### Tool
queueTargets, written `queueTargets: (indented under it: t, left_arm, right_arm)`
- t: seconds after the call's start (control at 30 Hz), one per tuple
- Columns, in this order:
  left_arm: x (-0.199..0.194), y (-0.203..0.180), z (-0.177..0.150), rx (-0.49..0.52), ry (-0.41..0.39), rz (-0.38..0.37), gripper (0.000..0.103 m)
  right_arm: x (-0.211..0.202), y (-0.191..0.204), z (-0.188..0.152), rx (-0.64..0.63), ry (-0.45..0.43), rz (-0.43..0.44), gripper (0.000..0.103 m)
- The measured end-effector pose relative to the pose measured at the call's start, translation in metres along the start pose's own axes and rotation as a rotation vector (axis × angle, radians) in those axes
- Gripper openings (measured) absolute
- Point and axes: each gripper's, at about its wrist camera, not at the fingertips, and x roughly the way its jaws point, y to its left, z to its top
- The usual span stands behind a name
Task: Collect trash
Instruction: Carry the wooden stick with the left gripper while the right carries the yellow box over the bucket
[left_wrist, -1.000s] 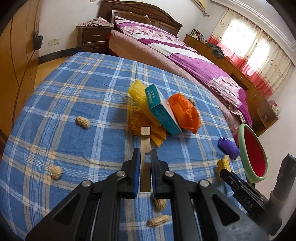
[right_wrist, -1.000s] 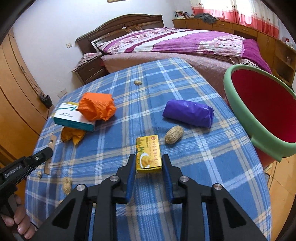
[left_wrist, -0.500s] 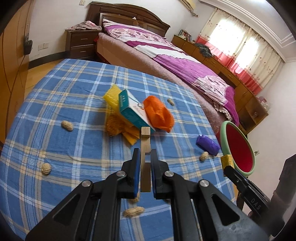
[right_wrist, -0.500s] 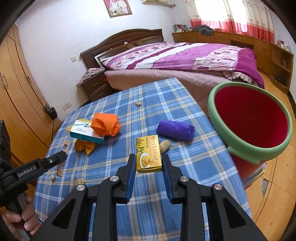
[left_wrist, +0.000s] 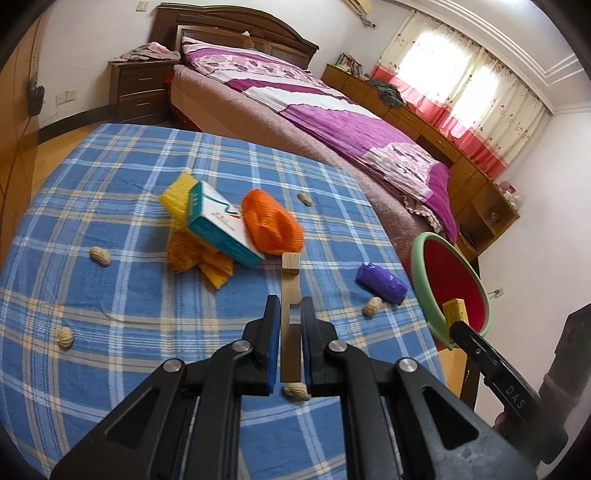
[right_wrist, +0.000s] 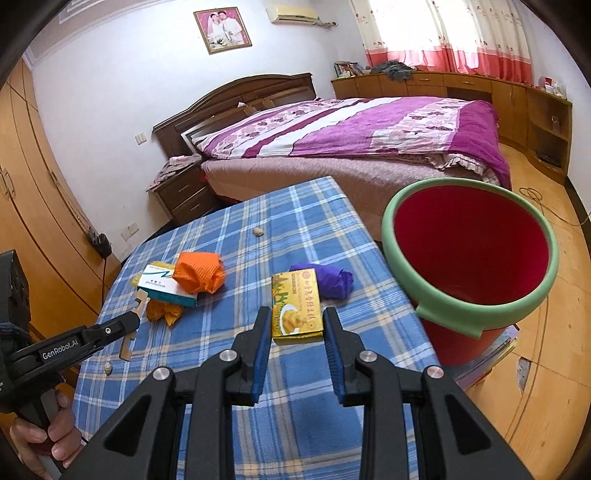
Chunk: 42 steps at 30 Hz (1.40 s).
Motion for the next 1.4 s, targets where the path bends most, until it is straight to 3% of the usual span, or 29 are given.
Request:
queueTargets:
  t: [0.5, 0.97, 1.4]
  left_arm:
    - [0.023, -0.049, 0.008, 0.053, 0.064, -0.079, 0.01]
    - [0.044, -0.117, 0.021, 0.164, 0.093, -0.148, 0.01]
    - [0.079, -0.165, 0.022, 0.228, 0.129, -0.169, 0.01]
  right_arm:
    - [-0.017, -0.046, 0.023, 0.047, -0.054, -0.028, 0.03]
    - [-0.027, -0.092, 0.04, 0.09, -0.095, -0.07, 0.03]
    - [-0.034, -0.142, 0.049, 0.144, -0.127, -0.123, 0.03]
